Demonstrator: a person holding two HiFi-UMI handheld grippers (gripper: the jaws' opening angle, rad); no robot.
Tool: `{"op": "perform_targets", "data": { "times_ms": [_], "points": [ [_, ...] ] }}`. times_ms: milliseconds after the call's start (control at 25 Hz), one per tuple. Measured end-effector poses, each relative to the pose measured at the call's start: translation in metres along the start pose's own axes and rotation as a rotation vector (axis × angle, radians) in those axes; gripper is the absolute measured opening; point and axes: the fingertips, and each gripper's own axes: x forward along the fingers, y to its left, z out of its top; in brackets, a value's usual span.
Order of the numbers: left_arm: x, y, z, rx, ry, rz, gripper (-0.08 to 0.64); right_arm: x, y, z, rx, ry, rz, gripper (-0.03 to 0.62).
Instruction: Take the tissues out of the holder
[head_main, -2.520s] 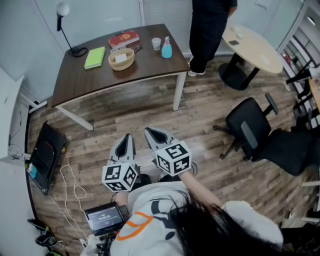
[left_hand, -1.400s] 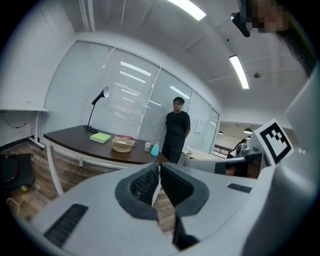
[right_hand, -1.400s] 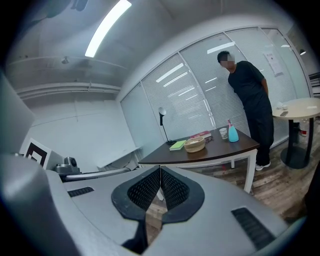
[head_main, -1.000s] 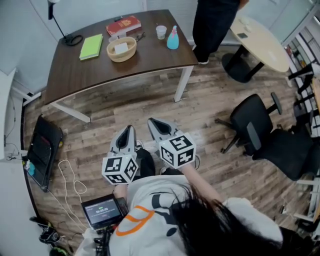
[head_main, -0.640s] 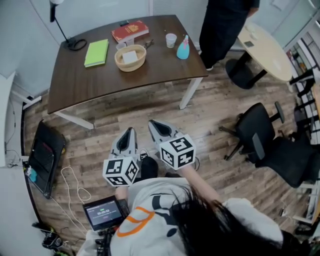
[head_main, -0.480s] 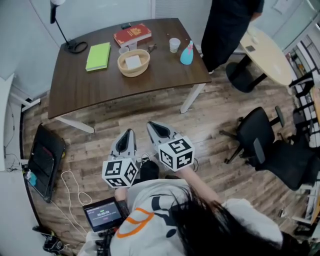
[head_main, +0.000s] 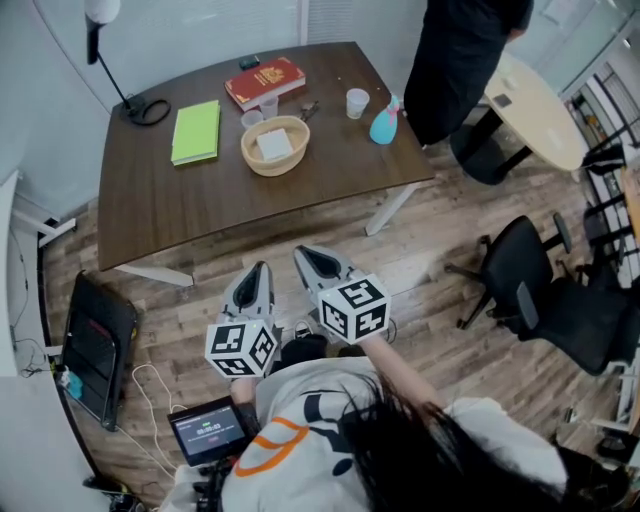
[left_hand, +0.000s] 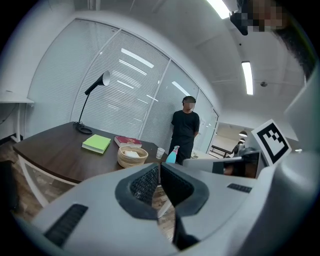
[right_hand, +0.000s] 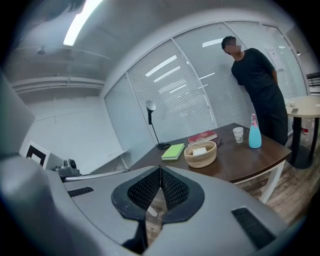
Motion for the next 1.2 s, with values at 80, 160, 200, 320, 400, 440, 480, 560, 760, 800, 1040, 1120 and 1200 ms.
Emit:
{"op": "perform_targets", "data": {
  "times_ms": [80, 160, 200, 320, 400, 440, 480, 560, 760, 800, 1040, 1120, 1200],
  "points": [
    [0.007, 0.006, 0.001, -0.002, 0.007, -0.012, 0.005, 0.006, -0.004, 0.001, 0.007, -0.002, -0.016, 0.012],
    [0.014, 0.012, 0.002, -0.005, 0.013, -0.022, 0.005, 0.010, -0.008, 0.001, 0.010, 0.002, -0.030, 0.012],
    [0.016, 0.013, 0.002, -0.006, 0.015, -0.026, 0.005, 0.012, -0.009, 0.001, 0.010, 0.005, -0.037, 0.012],
    [0.023, 0.013, 0.001, -0.011, 0.024, -0.043, 0.005, 0.013, -0.015, 0.001, 0.014, 0.011, -0.054, 0.011],
    [0.026, 0.011, 0.000, -0.013, 0.029, -0.053, 0.005, 0.013, -0.019, 0.002, 0.018, 0.012, -0.065, 0.012],
    [0.027, 0.011, 0.001, -0.014, 0.030, -0.056, 0.005, 0.013, -0.020, 0.003, 0.021, 0.011, -0.069, 0.011],
    [0.029, 0.011, 0.001, -0.016, 0.032, -0.058, 0.005, 0.013, -0.022, 0.003, 0.023, 0.010, -0.073, 0.012],
    [0.032, 0.012, 0.000, -0.018, 0.034, -0.060, 0.005, 0.013, -0.024, 0.004, 0.024, 0.012, -0.077, 0.012],
    [0.041, 0.015, 0.001, -0.023, 0.040, -0.059, 0.005, 0.022, -0.032, 0.004, 0.033, 0.024, -0.076, 0.011],
    [0.044, 0.016, 0.002, -0.023, 0.040, -0.057, 0.005, 0.026, -0.034, 0.005, 0.035, 0.025, -0.074, 0.012],
    [0.065, 0.034, 0.015, -0.023, 0.033, -0.031, 0.005, 0.053, -0.044, 0.019, 0.042, 0.026, -0.051, 0.011],
    [0.074, 0.041, 0.020, -0.023, 0.029, -0.021, 0.005, 0.065, -0.049, 0.024, 0.042, 0.030, -0.040, 0.012],
    [0.084, 0.046, 0.024, -0.023, 0.028, -0.011, 0.005, 0.076, -0.053, 0.028, 0.039, 0.036, -0.029, 0.012]
  ]
}}
